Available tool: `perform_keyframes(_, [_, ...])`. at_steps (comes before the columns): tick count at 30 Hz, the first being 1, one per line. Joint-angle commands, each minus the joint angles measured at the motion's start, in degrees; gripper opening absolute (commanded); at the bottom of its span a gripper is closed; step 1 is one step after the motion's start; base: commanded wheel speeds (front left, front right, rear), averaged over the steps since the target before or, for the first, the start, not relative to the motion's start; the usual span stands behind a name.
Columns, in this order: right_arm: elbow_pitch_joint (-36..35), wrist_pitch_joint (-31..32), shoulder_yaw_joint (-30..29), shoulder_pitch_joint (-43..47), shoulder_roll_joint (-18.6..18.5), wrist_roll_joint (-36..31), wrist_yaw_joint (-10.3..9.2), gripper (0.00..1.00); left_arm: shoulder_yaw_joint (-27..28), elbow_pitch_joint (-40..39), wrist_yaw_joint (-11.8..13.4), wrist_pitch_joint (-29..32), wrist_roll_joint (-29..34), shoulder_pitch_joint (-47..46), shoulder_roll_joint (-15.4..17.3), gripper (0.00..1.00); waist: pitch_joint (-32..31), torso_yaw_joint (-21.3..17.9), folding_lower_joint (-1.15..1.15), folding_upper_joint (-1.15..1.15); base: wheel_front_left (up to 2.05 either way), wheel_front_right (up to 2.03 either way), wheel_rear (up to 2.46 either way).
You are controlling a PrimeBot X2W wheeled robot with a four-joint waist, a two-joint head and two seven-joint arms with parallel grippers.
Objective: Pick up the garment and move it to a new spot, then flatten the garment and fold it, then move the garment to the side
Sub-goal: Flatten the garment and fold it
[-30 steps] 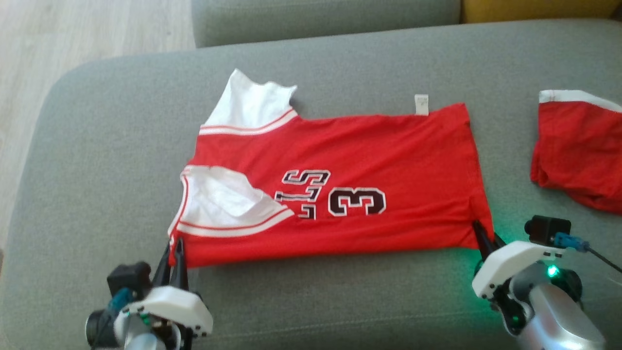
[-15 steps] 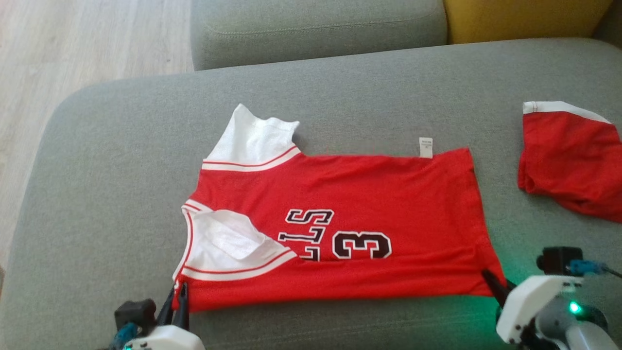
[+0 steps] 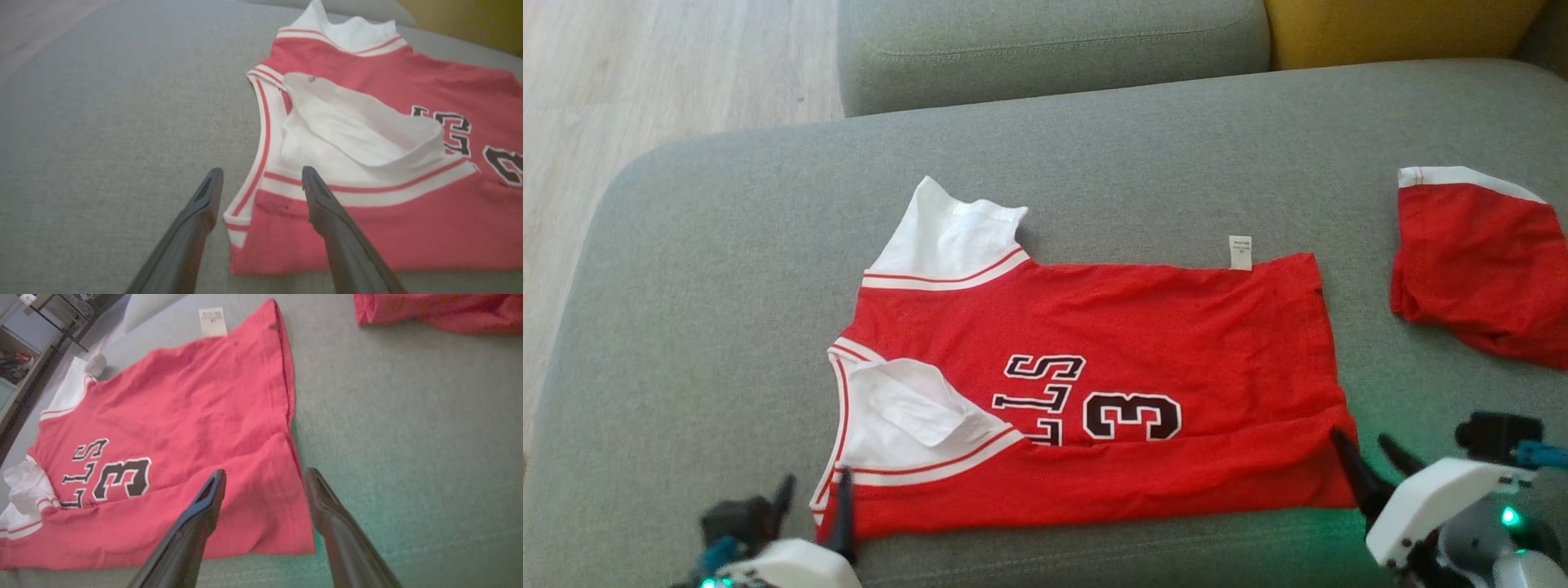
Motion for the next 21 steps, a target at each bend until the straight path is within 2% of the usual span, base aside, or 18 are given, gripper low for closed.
perform_keyframes(1, [-3.75,-1.75,0.69,-1.43,-0.29,-0.79,-0.02,1.0,3.11,-3.04,0.35,-1.53,-0.86,-2.43,1.15,1.0,0.02,0.08,0.0,0.0,0.0,0.0,0.0])
perform_keyframes(5, [-8.55,-7.55,2.23,-2.24,-1.1,-3.09,-0.02,1.0,5.61,-9.36,0.13,-3.52,-1.7,-3.94,1.04,1.0,0.11,0.16,0.0,0.0,0.0,0.0,0.0])
perform_keyframes(8, [-12.18,-13.68,5.3,-2.65,-2.01,-2.49,-0.02,1.0,8.13,-17.8,-1.63,-3.73,-1.72,-4.57,0.38,1.0,0.24,0.09,0.0,0.0,0.0,0.0,0.0])
perform_keyframes(10, [-13.57,-18.55,6.52,-2.62,-3.59,-4.58,-0.02,1.0,9.71,-22.55,-2.63,-3.75,-1.44,-4.04,-0.25,1.0,0.44,0.01,0.0,0.0,0.0,0.0,0.0])
perform_keyframes(12, [-14.03,-23.15,6.47,-2.63,-3.53,-6.59,-0.02,1.0,10.73,-25.68,-3.44,-3.75,-0.99,-3.37,-0.76,1.0,0.57,-0.13,0.0,0.0,0.0,0.0,0.0])
perform_keyframes(17, [-14.25,-29.11,6.23,-2.58,-1.46,-11.04,-0.02,1.0,11.41,-27.79,-4.08,-3.76,0.18,-2.14,-1.3,1.0,0.93,-0.51,0.0,0.0,0.0,0.0,0.0])
perform_keyframes(21, [-14.29,-31.1,5.68,-2.46,1.11,-13.37,-0.02,1.0,11.07,-27.51,-3.6,-3.77,0.29,-1.49,-1.47,1.0,1.46,-1.22,0.0,0.0,0.0,0.0,0.0])
